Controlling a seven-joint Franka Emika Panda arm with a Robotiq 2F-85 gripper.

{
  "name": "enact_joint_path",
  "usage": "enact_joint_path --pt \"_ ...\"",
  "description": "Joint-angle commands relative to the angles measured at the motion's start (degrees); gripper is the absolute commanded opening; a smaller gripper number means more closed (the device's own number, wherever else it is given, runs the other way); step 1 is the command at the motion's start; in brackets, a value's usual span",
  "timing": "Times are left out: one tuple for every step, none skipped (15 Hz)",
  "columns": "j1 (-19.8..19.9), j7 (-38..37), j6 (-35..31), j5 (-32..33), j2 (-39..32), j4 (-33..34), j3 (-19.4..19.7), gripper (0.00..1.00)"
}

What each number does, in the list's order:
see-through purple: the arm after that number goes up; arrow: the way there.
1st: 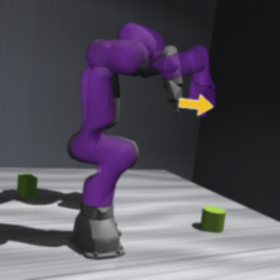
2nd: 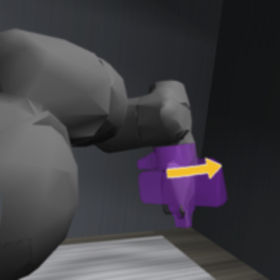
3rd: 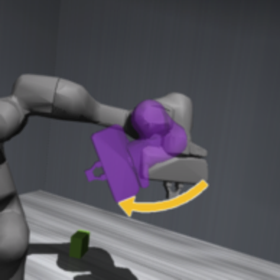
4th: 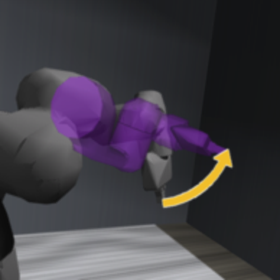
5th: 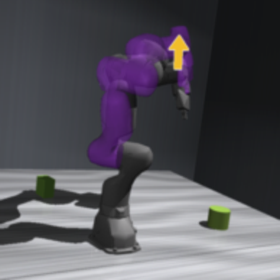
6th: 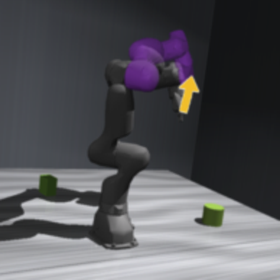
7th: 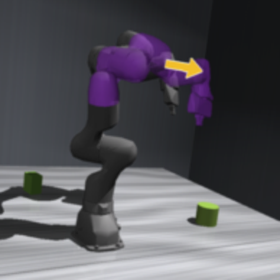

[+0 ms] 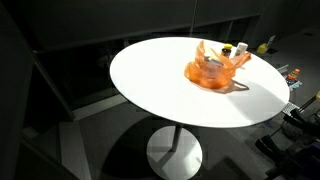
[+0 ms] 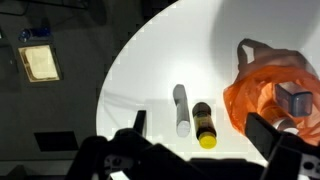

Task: Put the white bottle in the plastic bag

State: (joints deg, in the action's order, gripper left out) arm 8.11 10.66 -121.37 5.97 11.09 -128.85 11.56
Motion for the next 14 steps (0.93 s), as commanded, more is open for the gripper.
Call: enact_joint_path --pt "1.44 -1.52 -0.20 -0.62 -6.92 6.11 0.56 1.00" --pt "1.74 -1.73 -0.16 -0.59 -8.08 7.02 0.59 1.00" --pt "1.94 -1.73 0.13 -0.66 -8.95 7.84 0.62 1.00" --pt "2.11 -1.69 0.54 -0.67 -9.58 8.57 0.64 1.00" --pt "2.21 -0.76 1.96 -1.41 -9.55 9.06 0.67 1.00" --pt "2.14 -0.51 -0.30 -0.23 -8.53 6.41 0.40 1.00" --pt "2.20 -0.51 0.02 -0.39 -8.97 6.96 0.40 1.00" --pt "2.22 -0.51 0.23 -0.43 -9.20 7.35 0.40 1.00" --pt "2.23 -0.51 0.31 -0.44 -9.24 7.50 0.40 1.00" --pt "2.23 -0.51 0.34 -0.44 -9.24 7.56 0.40 1.00" --pt "2.23 -0.51 0.36 -0.44 -9.24 7.57 0.40 1.00" --pt "2.34 -2.70 -1.21 0.30 -9.35 7.32 0.42 1.00" --pt "2.35 -2.40 -2.16 -0.37 -9.95 7.53 0.46 1.00" --pt "2.37 -2.09 -3.44 -1.29 -11.04 8.00 0.53 1.00"
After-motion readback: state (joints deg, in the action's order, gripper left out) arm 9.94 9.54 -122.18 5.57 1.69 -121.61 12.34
